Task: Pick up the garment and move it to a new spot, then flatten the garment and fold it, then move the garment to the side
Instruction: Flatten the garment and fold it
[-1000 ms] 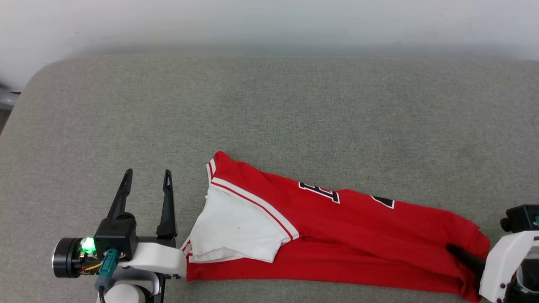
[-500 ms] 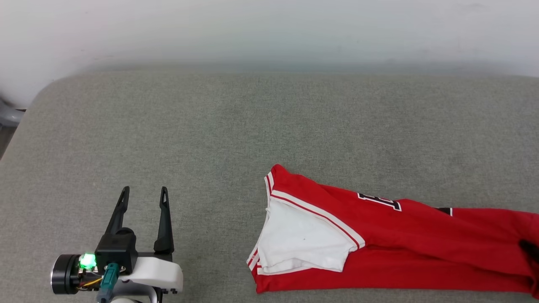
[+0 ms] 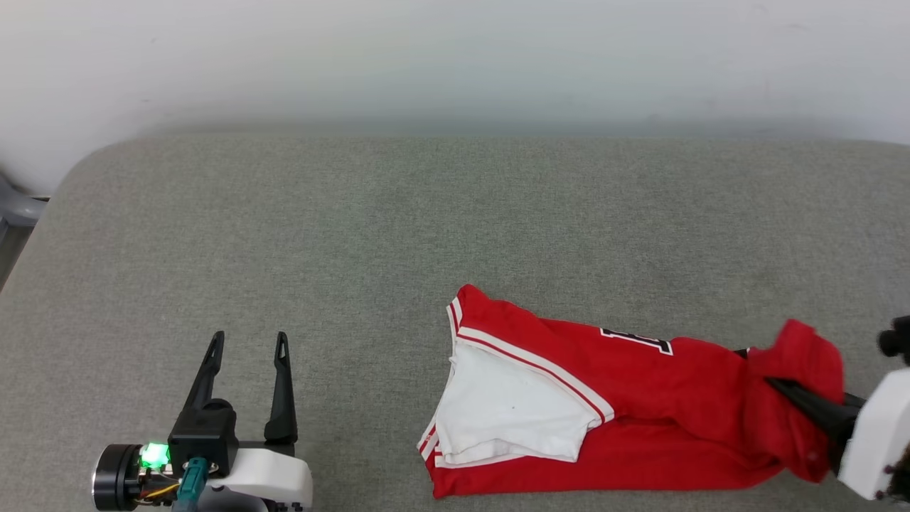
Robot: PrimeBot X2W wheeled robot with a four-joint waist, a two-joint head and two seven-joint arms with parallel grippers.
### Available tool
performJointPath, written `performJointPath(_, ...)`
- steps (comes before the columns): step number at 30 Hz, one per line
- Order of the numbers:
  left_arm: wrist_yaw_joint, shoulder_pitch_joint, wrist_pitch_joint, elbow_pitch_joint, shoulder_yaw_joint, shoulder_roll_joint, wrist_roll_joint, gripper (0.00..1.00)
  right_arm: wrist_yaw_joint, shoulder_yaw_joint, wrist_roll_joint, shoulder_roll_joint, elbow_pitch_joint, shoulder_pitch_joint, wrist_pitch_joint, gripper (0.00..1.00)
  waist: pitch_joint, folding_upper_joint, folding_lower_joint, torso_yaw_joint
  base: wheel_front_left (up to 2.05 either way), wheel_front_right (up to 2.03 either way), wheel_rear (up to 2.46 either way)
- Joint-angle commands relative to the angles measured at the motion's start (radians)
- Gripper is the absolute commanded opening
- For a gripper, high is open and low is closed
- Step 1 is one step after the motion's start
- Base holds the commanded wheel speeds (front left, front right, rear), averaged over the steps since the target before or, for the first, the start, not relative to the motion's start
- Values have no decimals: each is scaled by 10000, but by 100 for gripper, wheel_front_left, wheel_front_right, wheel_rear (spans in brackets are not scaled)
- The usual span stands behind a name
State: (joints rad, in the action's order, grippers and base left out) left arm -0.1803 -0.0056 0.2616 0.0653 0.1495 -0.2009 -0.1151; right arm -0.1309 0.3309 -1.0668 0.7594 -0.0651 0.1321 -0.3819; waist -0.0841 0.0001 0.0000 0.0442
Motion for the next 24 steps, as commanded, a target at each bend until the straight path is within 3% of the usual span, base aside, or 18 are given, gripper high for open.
performJointPath(1,62,-3,45,26,-52,81,77,100,5,4,238,-209,301,120,-200,0,-28,-1,0,34,0,0,0)
performJointPath(6,182,-132,45,41,-71,185,192,100,5,307,816,-784,788,635,-824,0,-131,-1,0,111,0,0,0)
performJointPath(13,350,-414,39,57,-69,394,373,100,5,1688,1967,-1852,532,2255,-1644,0,-522,-1,0,267,0,0,0)
performJointPath(24,596,-925,36,159,-136,661,575,100,5,4275,2903,-3616,-2076,5230,-1523,0,-1194,-1,0,625,0,0,0)
